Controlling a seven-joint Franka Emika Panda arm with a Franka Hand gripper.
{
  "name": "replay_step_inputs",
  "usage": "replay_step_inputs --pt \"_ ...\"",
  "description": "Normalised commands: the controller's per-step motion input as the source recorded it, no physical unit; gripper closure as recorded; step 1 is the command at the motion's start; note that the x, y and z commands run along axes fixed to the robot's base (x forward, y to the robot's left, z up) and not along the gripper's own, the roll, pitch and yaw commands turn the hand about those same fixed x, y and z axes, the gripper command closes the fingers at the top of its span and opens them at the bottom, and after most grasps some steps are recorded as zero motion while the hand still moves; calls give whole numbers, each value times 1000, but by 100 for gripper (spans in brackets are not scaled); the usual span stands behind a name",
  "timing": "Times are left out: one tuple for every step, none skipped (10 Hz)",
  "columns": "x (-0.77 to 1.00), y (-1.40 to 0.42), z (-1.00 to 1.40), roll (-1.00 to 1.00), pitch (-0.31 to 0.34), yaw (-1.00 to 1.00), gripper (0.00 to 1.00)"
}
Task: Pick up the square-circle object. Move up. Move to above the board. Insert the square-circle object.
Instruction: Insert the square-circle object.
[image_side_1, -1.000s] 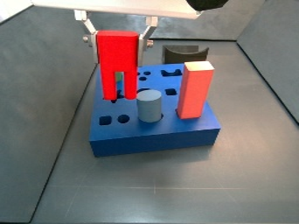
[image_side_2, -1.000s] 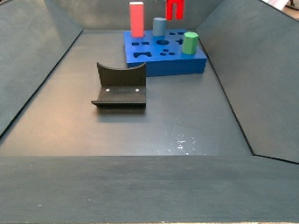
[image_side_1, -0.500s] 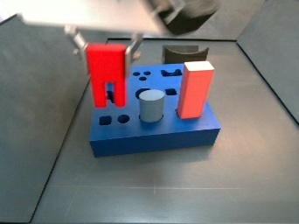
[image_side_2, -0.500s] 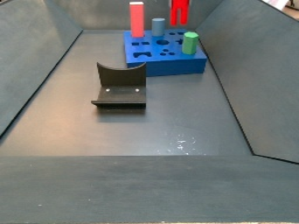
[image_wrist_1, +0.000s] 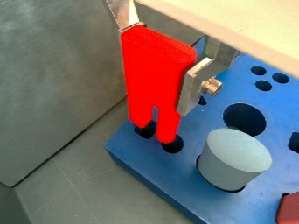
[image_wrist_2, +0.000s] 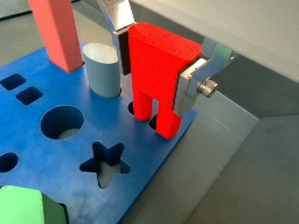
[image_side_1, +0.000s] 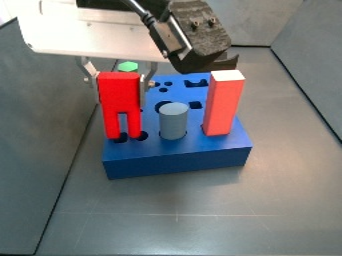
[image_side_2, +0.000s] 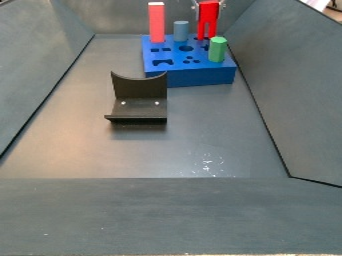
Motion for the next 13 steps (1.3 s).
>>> replay_step_inputs --pt "-37 -77 -114 0 -64 126 100" --pt "-43 -214 -249 0 -70 249 100" --pt "-26 -111 -200 -9 -89 249 100" --pt "-77 -14 -163 -31 -100 220 100" --pt "0 0 -169 -50 -97 117 100" --pt "394 23 -191 -41 0 -97 100" --pt "306 9 -143 -26 0 -103 100" --pt "140 0 -63 -13 0 -29 100" --pt "0 0 -20 0 0 0 100" --pt "-51 23 -103 0 0 117 100" --pt "-151 6 -111 47 -4 251 100" --pt "-191 0 -54 117 -24 343 100" --pt "-197 -66 -9 223 -20 431 100"
